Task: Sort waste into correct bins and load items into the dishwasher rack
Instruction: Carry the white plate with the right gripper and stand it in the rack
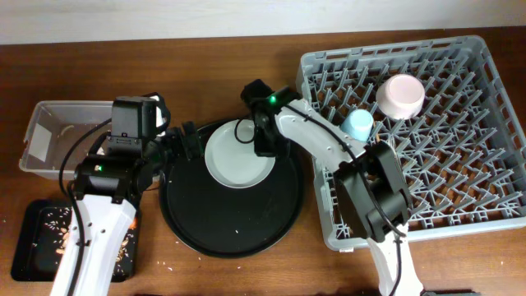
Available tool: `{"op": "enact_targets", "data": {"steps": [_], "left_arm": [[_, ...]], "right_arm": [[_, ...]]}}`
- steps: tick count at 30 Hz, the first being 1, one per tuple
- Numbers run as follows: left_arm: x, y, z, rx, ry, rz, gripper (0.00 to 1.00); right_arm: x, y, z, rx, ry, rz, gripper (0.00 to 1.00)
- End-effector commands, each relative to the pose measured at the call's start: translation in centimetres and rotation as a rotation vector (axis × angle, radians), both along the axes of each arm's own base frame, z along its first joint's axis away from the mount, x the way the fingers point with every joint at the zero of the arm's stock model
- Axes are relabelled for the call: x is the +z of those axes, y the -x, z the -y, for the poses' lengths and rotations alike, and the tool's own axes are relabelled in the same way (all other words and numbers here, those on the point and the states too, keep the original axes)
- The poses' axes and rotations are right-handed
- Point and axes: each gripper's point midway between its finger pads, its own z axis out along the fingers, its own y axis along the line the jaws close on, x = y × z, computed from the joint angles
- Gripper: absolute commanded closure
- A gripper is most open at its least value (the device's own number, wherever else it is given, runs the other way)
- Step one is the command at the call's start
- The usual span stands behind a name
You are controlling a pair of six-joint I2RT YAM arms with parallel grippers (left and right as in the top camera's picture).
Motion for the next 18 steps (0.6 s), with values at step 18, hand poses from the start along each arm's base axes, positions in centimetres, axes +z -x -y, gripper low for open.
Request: {"op": "enact_targets", "data": {"steps": [18], "left_arm": [[0.8, -0.2, -0.3, 0.009, -0.009, 0.026, 0.01]], "right_arm": [[28.0, 1.9, 39.9, -0.197, 0.74, 0.341, 0.96]]}}
